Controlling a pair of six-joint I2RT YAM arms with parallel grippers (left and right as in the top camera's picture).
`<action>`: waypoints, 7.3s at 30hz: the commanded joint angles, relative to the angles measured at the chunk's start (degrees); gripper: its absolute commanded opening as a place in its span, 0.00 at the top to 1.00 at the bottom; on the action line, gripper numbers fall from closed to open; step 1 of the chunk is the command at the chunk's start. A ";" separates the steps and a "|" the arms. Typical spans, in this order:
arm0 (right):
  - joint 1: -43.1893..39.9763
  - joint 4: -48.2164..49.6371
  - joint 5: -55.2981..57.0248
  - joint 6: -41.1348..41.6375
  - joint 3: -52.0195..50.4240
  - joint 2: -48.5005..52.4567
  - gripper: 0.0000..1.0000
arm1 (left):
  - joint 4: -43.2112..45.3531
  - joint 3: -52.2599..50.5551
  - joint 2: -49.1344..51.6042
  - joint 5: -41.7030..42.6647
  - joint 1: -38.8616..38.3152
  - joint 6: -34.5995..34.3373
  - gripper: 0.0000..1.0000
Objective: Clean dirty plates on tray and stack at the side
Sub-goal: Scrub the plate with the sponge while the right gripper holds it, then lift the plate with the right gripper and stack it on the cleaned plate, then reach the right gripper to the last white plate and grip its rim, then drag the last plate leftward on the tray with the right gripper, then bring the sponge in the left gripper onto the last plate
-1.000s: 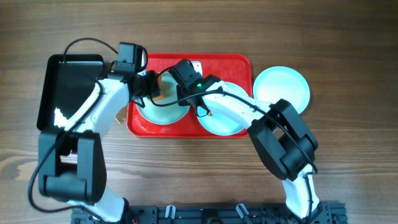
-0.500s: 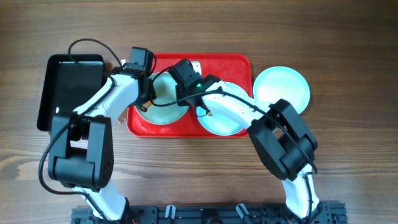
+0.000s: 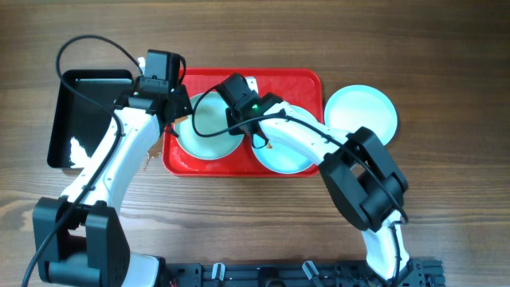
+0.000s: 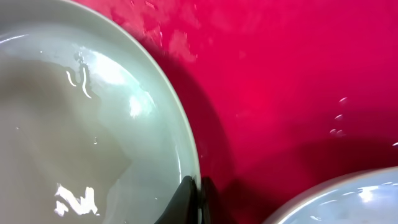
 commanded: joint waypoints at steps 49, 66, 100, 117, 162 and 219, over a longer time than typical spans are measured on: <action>-36.30 -16.22 -19.30 -6.64 -0.31 -22.58 0.96 | -2.14 0.02 -0.74 10.47 0.17 0.87 0.96; -57.18 -11.23 -13.25 0.44 -18.40 -22.58 0.96 | -0.81 -0.35 0.28 10.47 0.17 0.87 0.96; -18.80 -24.15 -11.87 23.43 -19.19 -22.27 0.53 | -0.68 -0.35 1.88 10.51 0.15 0.68 0.96; -17.64 -21.77 -11.98 24.44 -19.19 -14.49 0.62 | -0.85 -0.35 1.88 10.51 0.15 0.68 0.96; -9.77 -12.52 -20.57 9.40 -16.46 -17.46 0.39 | -1.73 -0.35 1.88 10.49 0.15 0.70 0.96; -8.50 8.02 -12.81 -1.88 -16.44 -5.03 0.75 | -1.99 -0.35 2.82 10.49 0.15 0.70 0.96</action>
